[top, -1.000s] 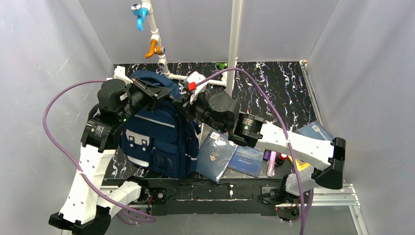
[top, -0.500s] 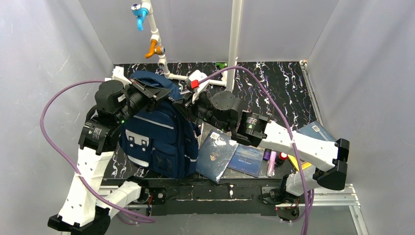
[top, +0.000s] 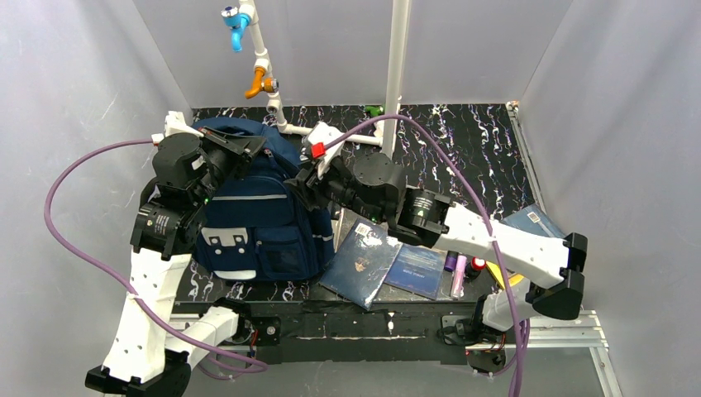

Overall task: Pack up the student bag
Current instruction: Unzip the student bag at the center of the board.

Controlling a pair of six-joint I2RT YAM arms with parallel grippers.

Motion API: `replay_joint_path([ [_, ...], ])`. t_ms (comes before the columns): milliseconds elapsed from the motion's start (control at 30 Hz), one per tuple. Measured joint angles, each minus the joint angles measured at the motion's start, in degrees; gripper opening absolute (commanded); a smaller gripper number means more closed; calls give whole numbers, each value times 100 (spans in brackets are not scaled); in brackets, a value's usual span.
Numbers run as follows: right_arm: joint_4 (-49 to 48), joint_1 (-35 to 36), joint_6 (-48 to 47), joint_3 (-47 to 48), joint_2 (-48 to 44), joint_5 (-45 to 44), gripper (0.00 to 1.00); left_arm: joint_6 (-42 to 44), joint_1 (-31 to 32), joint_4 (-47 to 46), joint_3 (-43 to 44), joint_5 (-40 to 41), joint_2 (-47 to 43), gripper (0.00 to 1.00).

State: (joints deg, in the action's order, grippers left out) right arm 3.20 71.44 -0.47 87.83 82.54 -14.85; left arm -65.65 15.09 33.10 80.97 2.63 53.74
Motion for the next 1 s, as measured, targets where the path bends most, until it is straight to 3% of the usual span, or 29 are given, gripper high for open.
replay_joint_path([
  [100,-125,0,-127,50,179,4,40,-26,0,0,0,-4,-2,0],
  [167,-181,0,-37,105,315,-20,39,-70,0,2,-4,-4,-2,0],
  [500,-549,0,1893,232,531,-562,61,-334,0,59,-4,-28,-26,0],
  [800,-1021,-424,4028,-302,275,-549,66,-461,0,79,-4,-66,-26,0],
  [1000,-1174,-693,4645,-444,295,-63,63,-487,0,81,-4,-81,-26,0],
])
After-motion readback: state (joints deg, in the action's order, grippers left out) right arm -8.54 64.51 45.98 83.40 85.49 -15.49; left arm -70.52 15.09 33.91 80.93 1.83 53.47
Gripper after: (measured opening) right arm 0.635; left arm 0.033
